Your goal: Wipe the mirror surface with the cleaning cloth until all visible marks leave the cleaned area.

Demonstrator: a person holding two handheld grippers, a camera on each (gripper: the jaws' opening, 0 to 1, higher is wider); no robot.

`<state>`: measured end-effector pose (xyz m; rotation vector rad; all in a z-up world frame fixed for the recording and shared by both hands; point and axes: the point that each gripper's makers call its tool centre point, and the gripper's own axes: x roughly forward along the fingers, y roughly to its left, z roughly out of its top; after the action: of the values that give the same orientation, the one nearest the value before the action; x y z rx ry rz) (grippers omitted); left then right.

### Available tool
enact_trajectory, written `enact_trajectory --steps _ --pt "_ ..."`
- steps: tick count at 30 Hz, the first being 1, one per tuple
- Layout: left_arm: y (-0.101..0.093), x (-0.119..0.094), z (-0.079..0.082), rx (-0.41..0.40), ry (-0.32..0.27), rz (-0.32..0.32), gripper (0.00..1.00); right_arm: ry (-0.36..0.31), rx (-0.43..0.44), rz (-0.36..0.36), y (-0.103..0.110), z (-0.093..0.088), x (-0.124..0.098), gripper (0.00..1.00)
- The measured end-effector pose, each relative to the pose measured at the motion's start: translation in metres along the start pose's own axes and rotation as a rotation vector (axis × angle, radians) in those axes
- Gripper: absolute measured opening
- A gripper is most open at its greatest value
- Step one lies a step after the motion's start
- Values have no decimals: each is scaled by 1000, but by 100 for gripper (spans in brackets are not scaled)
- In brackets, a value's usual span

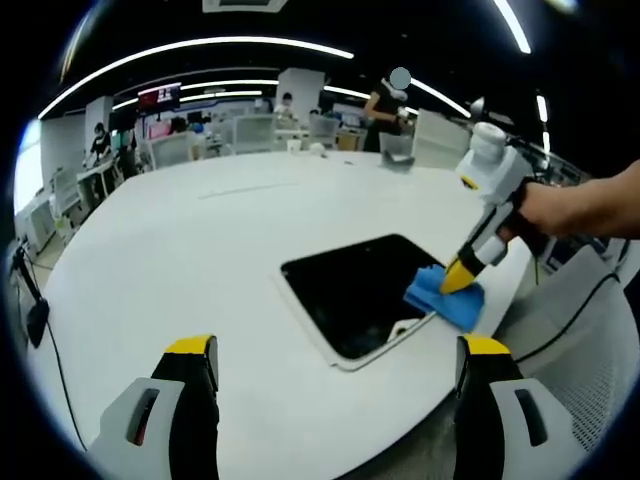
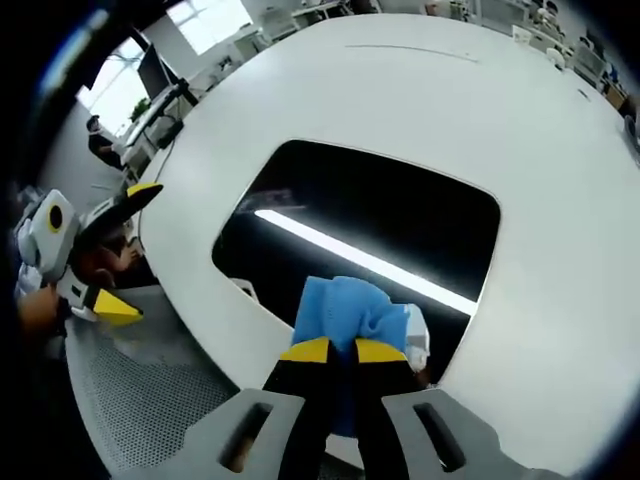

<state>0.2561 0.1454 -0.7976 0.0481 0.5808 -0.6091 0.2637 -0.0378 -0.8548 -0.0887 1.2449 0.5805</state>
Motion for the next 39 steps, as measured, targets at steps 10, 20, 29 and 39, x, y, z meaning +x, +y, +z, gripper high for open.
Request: enact_trajectory --steps 10,20,29,39 --pt "1 0 0 -2 0 3 99 0 3 -5 -8 -2 -3 2" --pt "1 0 0 -2 -3 6 99 4 25 -21 -25 -8 -10 2" --pt "1 0 1 -2 -4 7 99 0 40 -32 -34 -11 -13 2" --pt "1 -1 1 -5 -6 7 99 4 43 -36 -35 -11 -13 2"
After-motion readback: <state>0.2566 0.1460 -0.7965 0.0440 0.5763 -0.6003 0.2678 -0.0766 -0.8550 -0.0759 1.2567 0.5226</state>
